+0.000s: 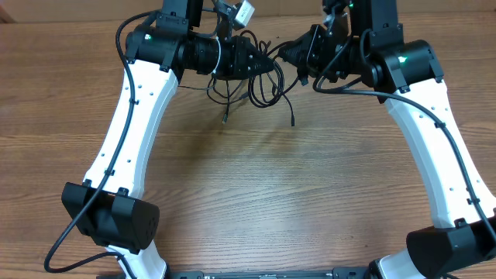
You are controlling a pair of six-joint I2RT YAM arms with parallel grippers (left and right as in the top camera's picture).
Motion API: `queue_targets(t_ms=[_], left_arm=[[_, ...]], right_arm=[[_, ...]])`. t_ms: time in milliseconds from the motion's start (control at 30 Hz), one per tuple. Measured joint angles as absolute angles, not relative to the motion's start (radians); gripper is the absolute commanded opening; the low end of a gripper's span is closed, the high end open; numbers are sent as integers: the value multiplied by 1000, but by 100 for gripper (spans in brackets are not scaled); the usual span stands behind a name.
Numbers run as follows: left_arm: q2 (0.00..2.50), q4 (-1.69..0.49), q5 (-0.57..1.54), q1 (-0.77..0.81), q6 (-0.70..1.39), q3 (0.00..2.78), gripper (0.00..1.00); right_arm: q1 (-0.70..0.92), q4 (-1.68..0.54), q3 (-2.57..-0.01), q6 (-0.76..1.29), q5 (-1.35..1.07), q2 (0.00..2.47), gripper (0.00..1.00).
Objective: Untangle cables
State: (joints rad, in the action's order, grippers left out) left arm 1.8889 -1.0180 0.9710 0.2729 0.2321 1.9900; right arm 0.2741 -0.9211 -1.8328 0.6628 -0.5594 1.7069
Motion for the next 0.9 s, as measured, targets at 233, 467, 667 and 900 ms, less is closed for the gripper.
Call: queue_targets(t_ms=[233, 467, 667, 900], left_arm=[[1889, -974, 1078, 267, 197, 1990, 5], [1889, -943, 1150, 244, 183, 1990, 4], [1889, -892, 1172, 242, 184, 1990, 5], [1889, -837, 1184, 242, 237, 1990, 4]], right_arm=[[271, -926, -1804, 712, -531, 1707, 4], [272, -873, -1691, 742, -581, 1715, 4], [300, -782, -1665, 743, -680, 1716, 4], [348, -691, -1646, 784, -733, 1728, 4]])
